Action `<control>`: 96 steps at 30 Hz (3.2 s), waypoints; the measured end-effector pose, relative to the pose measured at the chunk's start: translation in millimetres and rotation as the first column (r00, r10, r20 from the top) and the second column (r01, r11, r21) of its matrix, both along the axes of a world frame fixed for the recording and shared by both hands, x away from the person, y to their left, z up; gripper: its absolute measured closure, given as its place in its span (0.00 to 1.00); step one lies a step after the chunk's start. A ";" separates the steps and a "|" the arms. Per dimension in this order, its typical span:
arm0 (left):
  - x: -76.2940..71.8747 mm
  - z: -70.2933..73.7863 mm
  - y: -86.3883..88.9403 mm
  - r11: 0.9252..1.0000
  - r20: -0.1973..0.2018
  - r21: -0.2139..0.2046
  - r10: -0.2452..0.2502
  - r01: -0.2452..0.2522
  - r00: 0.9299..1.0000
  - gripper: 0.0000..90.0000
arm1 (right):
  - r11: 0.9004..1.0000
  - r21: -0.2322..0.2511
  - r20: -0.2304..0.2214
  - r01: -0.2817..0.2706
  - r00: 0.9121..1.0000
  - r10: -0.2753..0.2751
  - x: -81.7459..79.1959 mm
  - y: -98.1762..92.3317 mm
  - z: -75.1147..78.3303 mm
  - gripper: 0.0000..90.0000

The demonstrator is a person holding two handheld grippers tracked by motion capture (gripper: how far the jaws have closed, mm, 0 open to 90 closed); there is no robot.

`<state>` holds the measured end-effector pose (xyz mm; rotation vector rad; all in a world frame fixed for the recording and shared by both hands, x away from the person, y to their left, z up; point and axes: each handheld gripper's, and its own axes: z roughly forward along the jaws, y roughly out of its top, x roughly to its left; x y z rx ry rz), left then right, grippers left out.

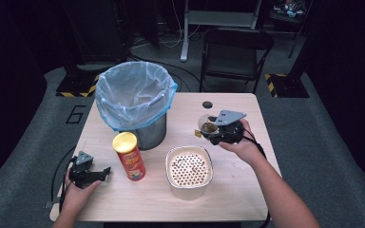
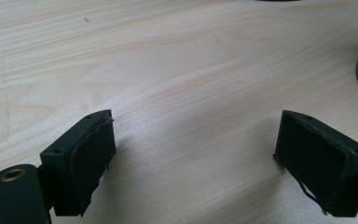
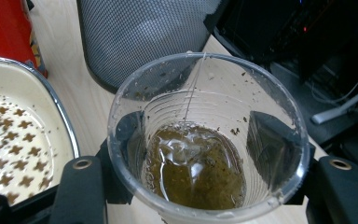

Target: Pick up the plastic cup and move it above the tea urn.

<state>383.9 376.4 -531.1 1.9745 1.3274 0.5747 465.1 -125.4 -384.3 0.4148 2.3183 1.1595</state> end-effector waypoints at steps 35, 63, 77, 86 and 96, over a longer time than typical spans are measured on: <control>0.0 0.0 0.0 1.000 0.000 0.000 0.000 0.000 1.000 0.13 | 0.966 -0.234 0.311 -0.109 0.933 0.181 -10.9 45.1 -7.0 0.41; 0.1 -0.4 -0.4 1.000 0.007 -0.002 -0.007 0.007 1.000 0.13 | 0.800 -0.586 0.532 -0.128 0.684 0.499 -70.2 63.2 -19.7 0.41; 0.1 -0.4 -0.4 1.000 0.008 -0.002 -0.007 0.007 1.000 0.13 | 0.511 -0.830 0.558 0.224 0.322 0.765 -105.1 73.7 -38.5 0.41; 0.1 -0.5 -0.6 1.000 0.008 -0.003 -0.006 0.006 1.000 0.13 | 0.502 -0.815 0.570 0.291 0.245 0.784 -114.1 69.3 -38.2 0.40; 0.1 -0.5 -0.6 1.000 0.008 -0.003 -0.006 0.006 1.000 0.13 | 0.544 -0.805 0.592 0.235 0.272 0.758 -115.3 70.2 -41.5 0.40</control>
